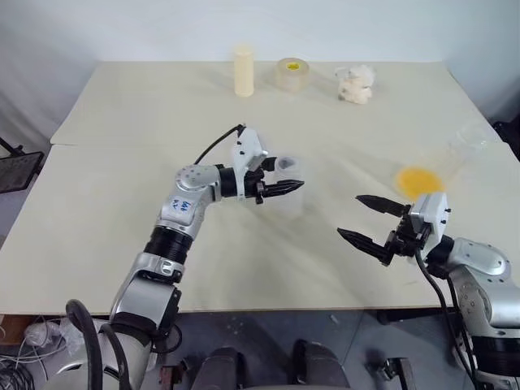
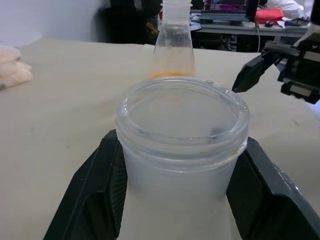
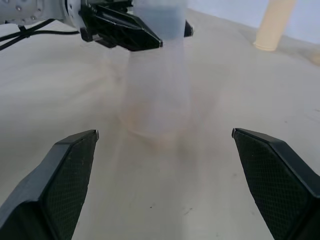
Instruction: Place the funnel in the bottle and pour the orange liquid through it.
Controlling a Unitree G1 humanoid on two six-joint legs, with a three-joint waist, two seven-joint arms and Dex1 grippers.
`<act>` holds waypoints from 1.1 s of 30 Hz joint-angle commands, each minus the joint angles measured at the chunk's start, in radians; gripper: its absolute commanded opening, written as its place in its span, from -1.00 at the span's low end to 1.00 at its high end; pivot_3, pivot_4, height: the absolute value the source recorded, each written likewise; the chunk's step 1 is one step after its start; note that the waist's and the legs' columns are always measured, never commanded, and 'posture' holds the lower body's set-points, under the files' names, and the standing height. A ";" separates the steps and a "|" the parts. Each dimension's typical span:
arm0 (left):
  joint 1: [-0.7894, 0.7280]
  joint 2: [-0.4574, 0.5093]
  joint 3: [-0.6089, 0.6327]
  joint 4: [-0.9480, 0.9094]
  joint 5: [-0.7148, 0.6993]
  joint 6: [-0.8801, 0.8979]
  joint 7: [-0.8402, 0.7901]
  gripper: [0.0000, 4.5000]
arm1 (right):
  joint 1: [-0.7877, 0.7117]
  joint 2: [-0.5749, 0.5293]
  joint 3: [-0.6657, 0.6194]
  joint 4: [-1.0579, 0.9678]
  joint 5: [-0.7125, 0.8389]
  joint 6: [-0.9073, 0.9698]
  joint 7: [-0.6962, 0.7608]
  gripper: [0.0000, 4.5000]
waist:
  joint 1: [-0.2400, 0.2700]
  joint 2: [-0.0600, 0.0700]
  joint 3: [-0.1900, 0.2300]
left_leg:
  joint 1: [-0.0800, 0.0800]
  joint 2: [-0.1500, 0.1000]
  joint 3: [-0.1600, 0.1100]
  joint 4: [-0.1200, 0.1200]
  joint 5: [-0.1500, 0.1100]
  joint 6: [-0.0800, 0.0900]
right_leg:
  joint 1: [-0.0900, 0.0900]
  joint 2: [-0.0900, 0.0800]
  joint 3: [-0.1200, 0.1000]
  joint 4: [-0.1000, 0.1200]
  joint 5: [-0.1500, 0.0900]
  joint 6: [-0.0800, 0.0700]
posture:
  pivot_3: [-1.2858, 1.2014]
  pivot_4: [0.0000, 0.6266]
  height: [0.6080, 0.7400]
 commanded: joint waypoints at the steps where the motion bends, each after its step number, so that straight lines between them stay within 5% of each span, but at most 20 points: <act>1: -0.018 -0.018 -0.003 0.007 0.016 -0.035 -0.012 0.03 | 0.015 -0.011 -0.033 -0.055 0.023 -0.005 -0.018 1.00 | 0.001 0.000 0.000 | 0.000 0.000 0.000 0.000 0.000 0.000 | 0.000 0.000 0.000 0.000 0.000 0.000 | 0.03 -0.52 1.00; 8: 0.000 -0.025 -0.005 -0.025 0.021 -0.004 -0.030 0.99 | 0.020 -0.013 -0.035 -0.063 0.028 -0.005 -0.034 1.00 | 0.001 0.000 0.000 | 0.000 0.000 -0.001 0.003 0.000 0.000 | 0.001 0.000 0.000 0.001 0.000 0.000 | 0.03 -0.52 1.00; 20: 0.035 0.063 0.017 -0.160 0.010 0.135 -0.056 0.99 | -0.025 -0.015 -0.016 -0.029 0.016 -0.009 -0.029 1.00 | 0.000 0.000 0.000 | -0.007 0.001 -0.004 0.010 0.000 0.000 | -0.001 0.000 -0.002 0.001 0.000 0.000 | 0.03 -0.52 1.00; 33: 0.076 0.357 0.163 -0.296 -0.039 0.342 -0.072 0.99 | -0.079 -0.067 0.013 0.046 0.014 0.010 0.060 1.00 | -0.001 0.000 0.000 | -0.008 0.001 -0.007 0.013 0.000 0.000 | -0.001 0.000 -0.002 0.004 0.000 0.000 | 0.03 -0.52 1.00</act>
